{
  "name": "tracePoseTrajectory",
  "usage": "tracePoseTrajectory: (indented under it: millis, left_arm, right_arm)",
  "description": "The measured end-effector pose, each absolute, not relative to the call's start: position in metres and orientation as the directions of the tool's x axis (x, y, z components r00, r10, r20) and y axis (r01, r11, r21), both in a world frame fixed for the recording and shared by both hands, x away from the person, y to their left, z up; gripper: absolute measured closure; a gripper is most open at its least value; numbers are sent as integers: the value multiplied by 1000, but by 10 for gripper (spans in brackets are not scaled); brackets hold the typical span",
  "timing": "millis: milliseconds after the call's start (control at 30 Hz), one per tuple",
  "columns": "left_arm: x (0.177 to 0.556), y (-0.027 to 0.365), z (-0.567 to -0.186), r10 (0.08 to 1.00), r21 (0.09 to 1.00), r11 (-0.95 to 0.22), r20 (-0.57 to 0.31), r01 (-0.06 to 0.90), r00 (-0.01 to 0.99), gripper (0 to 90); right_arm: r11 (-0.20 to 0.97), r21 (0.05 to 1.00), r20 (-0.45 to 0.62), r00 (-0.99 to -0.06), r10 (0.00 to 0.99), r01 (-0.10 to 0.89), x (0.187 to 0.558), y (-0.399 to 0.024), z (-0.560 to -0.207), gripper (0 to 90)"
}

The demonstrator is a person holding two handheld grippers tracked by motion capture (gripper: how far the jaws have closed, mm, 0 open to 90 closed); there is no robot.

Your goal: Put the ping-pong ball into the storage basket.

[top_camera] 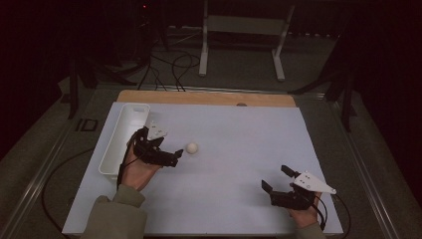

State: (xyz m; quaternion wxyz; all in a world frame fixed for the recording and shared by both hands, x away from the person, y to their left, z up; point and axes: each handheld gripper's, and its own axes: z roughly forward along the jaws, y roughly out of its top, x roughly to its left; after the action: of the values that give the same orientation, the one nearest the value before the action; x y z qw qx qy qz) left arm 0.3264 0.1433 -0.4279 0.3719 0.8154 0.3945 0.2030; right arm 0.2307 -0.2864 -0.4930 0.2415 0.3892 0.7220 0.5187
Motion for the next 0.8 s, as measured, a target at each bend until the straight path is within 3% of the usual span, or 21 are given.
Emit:
tracePoseTrajectory:
  millis: [800]
  left_arm:
    - [342, 127, -431, 797, 726, -432, 30, 535, 603, 1]
  right_arm:
    - [162, 936, 53, -581, 812, 311, 231, -287, -493, 69]
